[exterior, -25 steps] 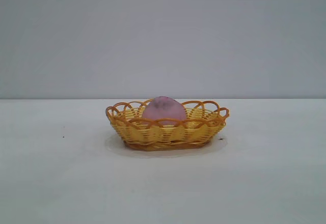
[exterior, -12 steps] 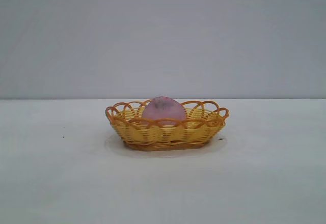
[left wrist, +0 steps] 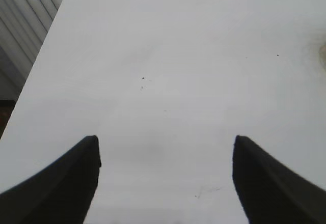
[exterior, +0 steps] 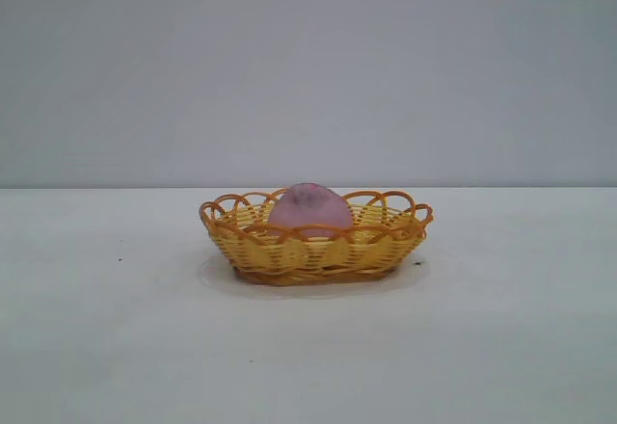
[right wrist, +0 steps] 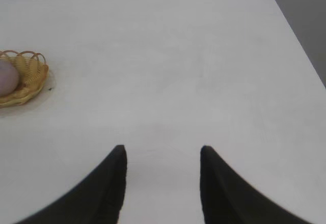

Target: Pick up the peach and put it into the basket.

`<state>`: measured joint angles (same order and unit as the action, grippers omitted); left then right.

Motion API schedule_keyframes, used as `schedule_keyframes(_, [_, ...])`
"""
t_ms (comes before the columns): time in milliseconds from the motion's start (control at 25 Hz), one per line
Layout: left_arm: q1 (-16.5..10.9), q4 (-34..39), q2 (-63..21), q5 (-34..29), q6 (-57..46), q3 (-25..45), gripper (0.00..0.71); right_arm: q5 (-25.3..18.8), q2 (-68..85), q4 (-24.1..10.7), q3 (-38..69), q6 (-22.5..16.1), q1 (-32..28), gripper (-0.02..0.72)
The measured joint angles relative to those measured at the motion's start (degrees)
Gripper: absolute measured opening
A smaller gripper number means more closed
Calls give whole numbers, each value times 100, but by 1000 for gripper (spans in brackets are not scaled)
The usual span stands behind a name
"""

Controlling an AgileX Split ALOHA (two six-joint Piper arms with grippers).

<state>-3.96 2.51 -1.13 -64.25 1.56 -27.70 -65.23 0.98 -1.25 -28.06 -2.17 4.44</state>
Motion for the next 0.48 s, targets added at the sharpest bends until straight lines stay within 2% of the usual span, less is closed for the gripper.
schedule_keyframes(480, [88, 0, 0, 0, 0, 0, 503, 0, 0, 0, 4, 0, 0, 322])
